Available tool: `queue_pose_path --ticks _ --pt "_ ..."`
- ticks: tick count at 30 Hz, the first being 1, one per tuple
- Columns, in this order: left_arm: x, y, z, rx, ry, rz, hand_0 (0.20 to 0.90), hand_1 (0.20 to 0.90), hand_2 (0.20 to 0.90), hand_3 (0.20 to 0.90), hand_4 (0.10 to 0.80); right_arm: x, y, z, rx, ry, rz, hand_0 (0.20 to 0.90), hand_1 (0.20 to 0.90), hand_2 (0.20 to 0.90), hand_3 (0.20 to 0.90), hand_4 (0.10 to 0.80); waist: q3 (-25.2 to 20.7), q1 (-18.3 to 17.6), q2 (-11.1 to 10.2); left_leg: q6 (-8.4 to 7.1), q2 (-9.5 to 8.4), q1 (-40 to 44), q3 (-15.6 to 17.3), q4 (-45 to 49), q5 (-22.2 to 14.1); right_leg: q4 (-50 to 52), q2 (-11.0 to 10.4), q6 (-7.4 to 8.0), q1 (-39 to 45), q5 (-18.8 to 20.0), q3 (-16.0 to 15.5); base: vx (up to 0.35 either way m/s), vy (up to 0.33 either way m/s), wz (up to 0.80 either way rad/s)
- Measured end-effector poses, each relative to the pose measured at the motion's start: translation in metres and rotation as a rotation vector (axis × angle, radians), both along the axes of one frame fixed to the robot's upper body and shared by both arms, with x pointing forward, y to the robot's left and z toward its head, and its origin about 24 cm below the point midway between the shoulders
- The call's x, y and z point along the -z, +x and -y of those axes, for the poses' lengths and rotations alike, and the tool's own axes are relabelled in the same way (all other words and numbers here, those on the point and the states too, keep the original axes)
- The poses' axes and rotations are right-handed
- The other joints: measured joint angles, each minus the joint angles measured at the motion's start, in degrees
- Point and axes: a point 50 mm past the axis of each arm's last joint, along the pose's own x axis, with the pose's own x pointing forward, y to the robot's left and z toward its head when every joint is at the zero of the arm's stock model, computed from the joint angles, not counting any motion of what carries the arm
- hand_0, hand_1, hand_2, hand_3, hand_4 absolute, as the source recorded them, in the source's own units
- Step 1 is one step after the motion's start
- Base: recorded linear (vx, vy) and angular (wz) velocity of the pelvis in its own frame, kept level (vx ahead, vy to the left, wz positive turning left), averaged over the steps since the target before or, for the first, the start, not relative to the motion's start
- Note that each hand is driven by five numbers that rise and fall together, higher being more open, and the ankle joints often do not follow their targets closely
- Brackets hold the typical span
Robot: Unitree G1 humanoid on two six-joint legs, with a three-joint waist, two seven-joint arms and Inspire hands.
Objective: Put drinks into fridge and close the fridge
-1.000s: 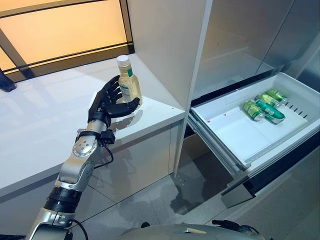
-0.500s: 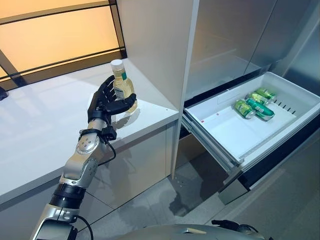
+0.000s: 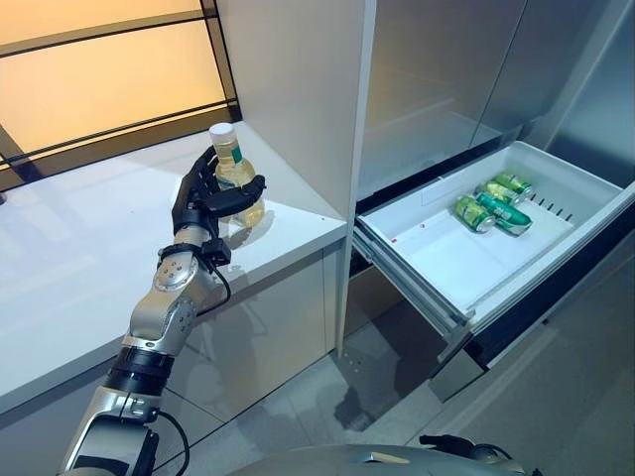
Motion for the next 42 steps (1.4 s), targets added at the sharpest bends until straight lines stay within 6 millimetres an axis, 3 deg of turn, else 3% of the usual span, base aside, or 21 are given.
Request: queue_pose_path --ticks 7,9,10,11,19,32,42 --pt "0.002 0.004 -0.002 -0.016 -0.018 -0.016 0.9 0.9 0.9 0.9 0.8 0.0 -0.002 0.0 -0.005 0.0 -0.006 0.9 0.9 0.9 0.9 0.8 -0.84 -0.2 0.06 0.0 0.02 0.01 0.09 -0.01 0.0 0.0 0.02 -0.01 -0.05 0.02 0.15 0.0 0.0 0.0" --pt "0.002 0.004 -0.002 -0.016 -0.02 -0.016 0.74 0.74 0.74 0.713 0.613 0.001 -0.002 0.0 -0.004 -0.001 -0.007 0.9 0.9 0.9 0.9 0.8 -0.97 -0.36 0.12 0.0 0.02 0.01 0.09 -0.01 0.0 0.0 0.02 0.0 -0.06 0.05 0.17 0.0 0.0 0.0" --pt "0.002 0.004 -0.002 -0.017 -0.021 -0.017 0.356 0.356 0.356 0.266 0.166 0.001 -0.002 0.0 -0.004 -0.001 -0.007 0.9 0.9 0.9 0.9 0.8 -1.04 -0.51 0.12 0.0 0.02 0.01 0.1 -0.01 -0.01 0.0 0.03 0.0 -0.06 0.06 0.18 0.0 0.0 0.0" --pt "0.002 0.004 -0.003 -0.018 -0.021 -0.018 0.3 0.3 0.3 0.2 0.1 0.001 -0.002 0.0 -0.004 -0.001 -0.007 0.9 0.9 0.9 0.9 0.8 -1.09 -0.6 0.13 0.0 0.02 0.01 0.1 -0.01 -0.01 0.0 0.03 0.01 -0.06 0.06 0.18 0.0 0.0 0.0" --pt "0.008 0.009 -0.012 -0.071 -0.018 -0.05 0.3 0.3 0.3 0.2 0.1 0.0 -0.002 0.0 -0.02 -0.006 -0.009 0.9 0.9 0.9 0.9 0.8 -1.38 -0.74 0.23 0.02 0.12 -0.14 0.89 -0.02 -0.02 0.0 0.06 0.0 -0.58 0.37 1.06 0.006 0.001 -0.05" --pt "0.008 0.009 -0.011 -0.061 -0.017 -0.048 0.3 0.3 0.3 0.2 0.1 0.0 0.0 0.0 -0.049 -0.005 -0.003 0.9 0.9 0.9 0.9 0.8 -1.4 -0.71 0.2 0.02 0.17 -0.35 0.86 -0.02 -0.02 -0.01 0.08 -0.02 -0.78 0.43 1.06 0.0 0.0 0.0" --pt "0.006 0.009 -0.007 -0.014 -0.009 -0.034 0.3 0.3 0.3 0.2 0.1 -0.008 0.027 -0.013 -0.568 -0.036 0.029 0.9 0.9 0.9 0.9 0.8 -1.3 0.61 0.12 0.02 0.18 -0.6 0.48 -0.03 -0.02 -0.04 0.06 -0.02 -0.87 0.43 0.76 -0.002 0.0 0.0"
